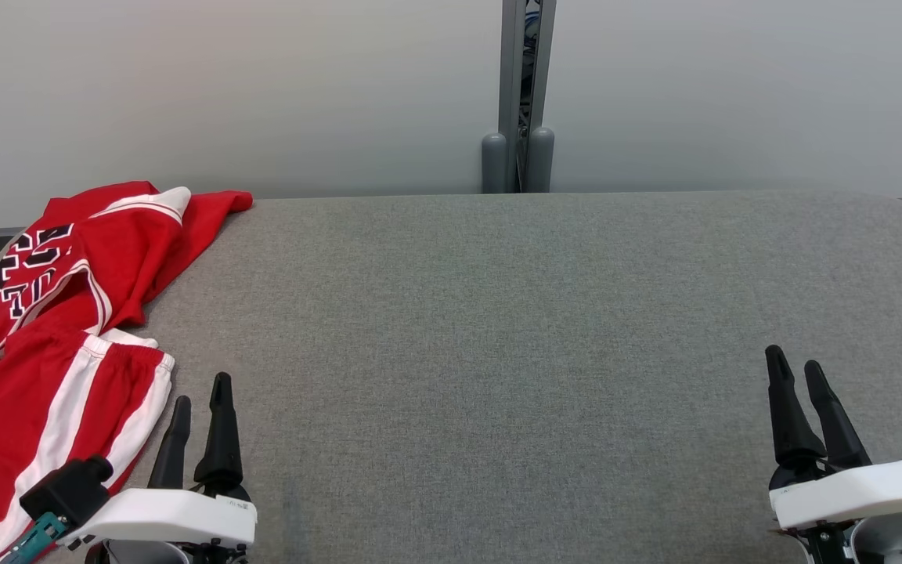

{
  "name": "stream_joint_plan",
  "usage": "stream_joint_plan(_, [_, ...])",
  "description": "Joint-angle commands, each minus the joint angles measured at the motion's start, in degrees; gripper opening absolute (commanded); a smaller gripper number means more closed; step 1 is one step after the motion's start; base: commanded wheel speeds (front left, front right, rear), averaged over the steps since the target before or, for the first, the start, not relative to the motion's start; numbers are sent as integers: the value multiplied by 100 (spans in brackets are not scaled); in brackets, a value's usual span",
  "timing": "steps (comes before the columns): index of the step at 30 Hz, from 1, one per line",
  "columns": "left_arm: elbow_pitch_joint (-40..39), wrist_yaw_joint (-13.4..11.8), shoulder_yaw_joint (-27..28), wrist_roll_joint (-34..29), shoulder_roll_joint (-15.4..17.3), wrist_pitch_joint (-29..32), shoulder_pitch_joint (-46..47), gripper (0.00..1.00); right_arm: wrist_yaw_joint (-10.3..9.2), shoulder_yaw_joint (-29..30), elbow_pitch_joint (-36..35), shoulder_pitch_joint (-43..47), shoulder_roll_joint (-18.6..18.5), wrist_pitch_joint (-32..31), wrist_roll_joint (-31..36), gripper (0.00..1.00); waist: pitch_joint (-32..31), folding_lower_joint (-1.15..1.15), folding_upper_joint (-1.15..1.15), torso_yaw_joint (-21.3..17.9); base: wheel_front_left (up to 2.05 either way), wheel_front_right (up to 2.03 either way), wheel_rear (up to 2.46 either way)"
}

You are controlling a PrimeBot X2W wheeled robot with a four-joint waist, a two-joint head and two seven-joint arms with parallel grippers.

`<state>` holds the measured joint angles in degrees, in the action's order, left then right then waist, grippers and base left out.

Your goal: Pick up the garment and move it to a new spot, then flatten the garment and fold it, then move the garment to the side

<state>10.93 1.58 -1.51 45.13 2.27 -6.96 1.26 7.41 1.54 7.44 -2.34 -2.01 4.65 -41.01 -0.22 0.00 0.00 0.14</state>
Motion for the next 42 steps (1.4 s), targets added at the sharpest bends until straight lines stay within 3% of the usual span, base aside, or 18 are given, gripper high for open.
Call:
stream_joint_plan(1, [-84, -27, 14, -136, 43, -35, -1, 100, 7, -3, -59, -39, -58, 64, 146, 100, 0, 0, 0, -1, 0, 0, 0])
stream_joint_plan(31, [147, -188, -81, -2298, 92, -443, -86, 100, 10, -380, 352, -17, -85, 583, 1981, 100, -43, 0, 0, 59, 0, 0, 0])
stream_joint_plan(42, [264, -225, -119, -2746, 93, -558, -34, 100, 11, -434, 432, -40, -92, 734, 2425, 100, -54, 0, 0, 81, 0, 0, 0])
